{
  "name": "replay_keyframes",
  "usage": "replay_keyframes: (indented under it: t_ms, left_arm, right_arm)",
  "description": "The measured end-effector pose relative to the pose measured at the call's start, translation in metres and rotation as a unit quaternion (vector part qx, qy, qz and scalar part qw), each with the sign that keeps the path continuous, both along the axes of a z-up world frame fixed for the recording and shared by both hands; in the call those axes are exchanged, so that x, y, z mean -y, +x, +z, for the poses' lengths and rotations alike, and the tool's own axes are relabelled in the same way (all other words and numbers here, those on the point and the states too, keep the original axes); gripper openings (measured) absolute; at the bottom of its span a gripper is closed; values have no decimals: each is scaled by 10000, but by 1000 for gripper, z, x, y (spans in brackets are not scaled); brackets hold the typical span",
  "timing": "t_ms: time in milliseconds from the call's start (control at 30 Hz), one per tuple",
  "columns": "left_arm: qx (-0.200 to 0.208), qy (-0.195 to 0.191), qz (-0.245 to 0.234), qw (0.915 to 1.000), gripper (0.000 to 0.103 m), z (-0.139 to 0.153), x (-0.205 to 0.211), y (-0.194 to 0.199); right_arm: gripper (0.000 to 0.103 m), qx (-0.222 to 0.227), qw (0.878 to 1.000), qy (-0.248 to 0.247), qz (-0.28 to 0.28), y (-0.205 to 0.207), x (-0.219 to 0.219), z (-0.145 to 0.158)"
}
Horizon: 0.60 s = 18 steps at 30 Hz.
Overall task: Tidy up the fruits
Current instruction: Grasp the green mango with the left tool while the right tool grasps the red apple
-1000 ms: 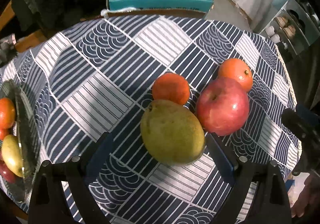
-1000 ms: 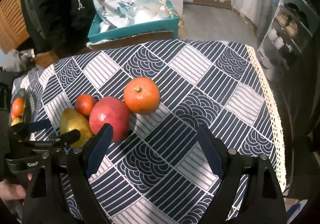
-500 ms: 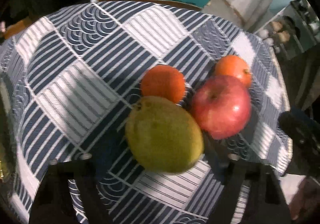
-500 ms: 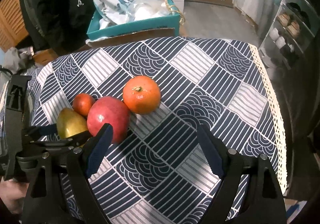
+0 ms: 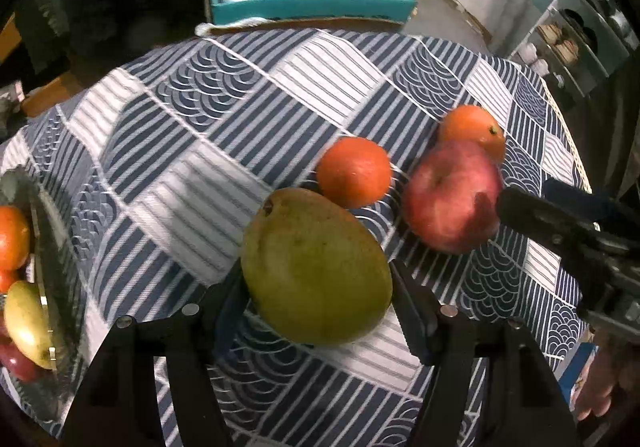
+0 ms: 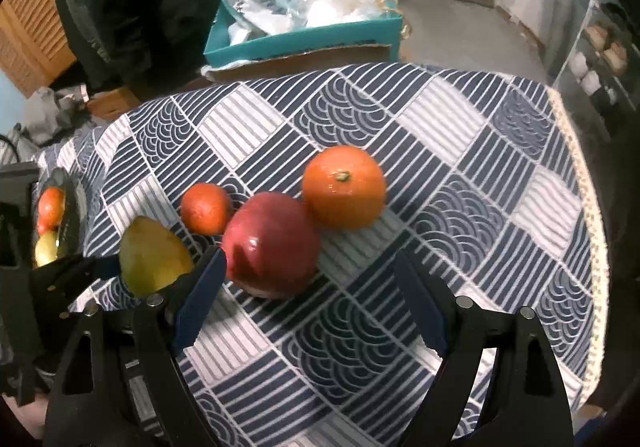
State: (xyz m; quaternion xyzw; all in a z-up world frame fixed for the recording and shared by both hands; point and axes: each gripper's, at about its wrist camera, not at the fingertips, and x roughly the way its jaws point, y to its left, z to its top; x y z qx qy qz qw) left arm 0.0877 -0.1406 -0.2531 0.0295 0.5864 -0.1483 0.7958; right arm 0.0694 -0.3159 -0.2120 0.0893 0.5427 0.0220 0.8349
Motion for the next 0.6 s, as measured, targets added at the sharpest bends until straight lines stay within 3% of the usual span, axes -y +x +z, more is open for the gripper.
replay_keyframes:
  t_ms: [600]
  left_arm:
    - [102, 56, 227, 9997, 69, 2, -45, 0]
  right_arm:
    - [84, -460, 9989, -34, -29, 33, -32, -46]
